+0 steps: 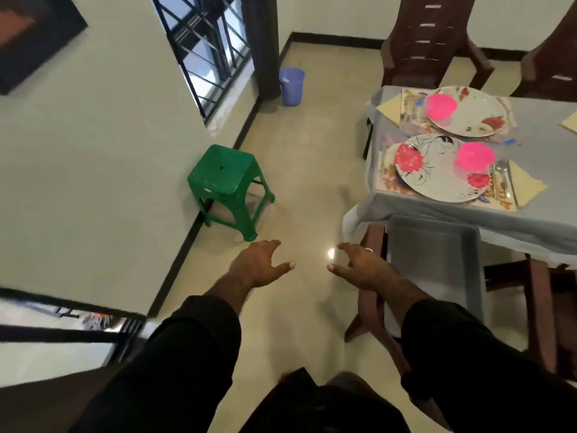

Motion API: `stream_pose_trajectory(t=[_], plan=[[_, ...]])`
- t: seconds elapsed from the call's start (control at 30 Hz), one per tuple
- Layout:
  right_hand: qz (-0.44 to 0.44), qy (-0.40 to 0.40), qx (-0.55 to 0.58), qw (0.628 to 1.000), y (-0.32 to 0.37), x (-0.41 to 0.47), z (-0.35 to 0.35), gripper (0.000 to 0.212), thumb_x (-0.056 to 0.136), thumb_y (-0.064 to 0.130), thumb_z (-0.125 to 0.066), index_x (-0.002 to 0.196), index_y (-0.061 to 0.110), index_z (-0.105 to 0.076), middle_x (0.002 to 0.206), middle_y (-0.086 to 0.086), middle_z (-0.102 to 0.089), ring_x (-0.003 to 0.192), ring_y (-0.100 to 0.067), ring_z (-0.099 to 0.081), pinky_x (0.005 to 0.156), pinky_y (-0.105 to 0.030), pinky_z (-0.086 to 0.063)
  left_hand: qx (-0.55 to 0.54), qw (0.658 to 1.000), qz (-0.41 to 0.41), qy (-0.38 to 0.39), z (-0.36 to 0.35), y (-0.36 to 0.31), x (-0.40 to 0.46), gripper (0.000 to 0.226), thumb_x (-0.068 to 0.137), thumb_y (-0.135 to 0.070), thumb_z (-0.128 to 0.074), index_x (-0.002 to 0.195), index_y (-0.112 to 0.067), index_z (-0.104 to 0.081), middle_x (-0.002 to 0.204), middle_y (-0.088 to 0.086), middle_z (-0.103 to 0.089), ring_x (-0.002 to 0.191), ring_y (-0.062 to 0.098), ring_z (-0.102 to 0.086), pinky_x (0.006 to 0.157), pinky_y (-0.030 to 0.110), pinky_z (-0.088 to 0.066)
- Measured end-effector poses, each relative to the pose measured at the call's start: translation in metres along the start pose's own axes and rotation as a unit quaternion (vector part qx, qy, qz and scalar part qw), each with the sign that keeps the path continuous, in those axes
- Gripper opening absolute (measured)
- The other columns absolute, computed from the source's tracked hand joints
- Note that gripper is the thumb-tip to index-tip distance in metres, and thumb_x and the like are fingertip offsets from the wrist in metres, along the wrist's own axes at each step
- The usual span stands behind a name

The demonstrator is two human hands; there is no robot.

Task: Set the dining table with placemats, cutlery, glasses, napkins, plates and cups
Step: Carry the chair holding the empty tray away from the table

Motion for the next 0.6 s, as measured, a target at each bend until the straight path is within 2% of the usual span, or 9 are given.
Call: stream_pose_trajectory(t=[0.17,0.43,0.6], plan=[[-0.010,-0.023,-0.001,1.000,0.006,0.084,0.042,0.082,0.094,0.075,-0.053,0.156,0.025,-0.037,0.153,-0.011,-0.050,0.139,-0.034,-0.049,0.113,-0.045,-0.042,0.018,0.999,-0.035,0.017,0.052,0.002,0.089,0.089,0.095,-0.077,-0.055,0.164,-0.025,-0.036,0.167,0.006,-0.043,0.154,0.027,-0.038,0.122,0.048,-0.040],[-0.019,-0.045,0.033,0.998,-0.016,0.262,0.130,0.080,0.091,0.073,-0.057,0.155,0.029,-0.036,0.151,-0.006,-0.052,0.136,-0.030,-0.051,0.111,-0.047,-0.045,0.054,0.996,-0.063,0.018,0.145,-0.008,0.291,0.084,0.094,-0.074,-0.059,0.159,-0.022,-0.045,0.156,0.012,-0.054,0.145,0.031,-0.049,0.119,0.048,-0.043],[-0.016,-0.043,0.010,0.999,-0.018,0.354,0.215,0.076,0.095,0.061,-0.061,0.157,0.027,-0.034,0.154,-0.006,-0.049,0.139,-0.031,-0.049,0.110,-0.046,-0.047,0.036,0.997,-0.074,0.003,0.214,-0.033,0.401,0.081,0.097,-0.066,-0.062,0.161,-0.021,-0.042,0.161,0.011,-0.050,0.148,0.031,-0.044,0.122,0.046,-0.040]])
Point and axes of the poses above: each hand's wrist, its own x-axis towards the middle knuckle, its own z-axis out of the back of the hand, y = z × x, the point moved 10 cm from there along x, towards the middle knuckle
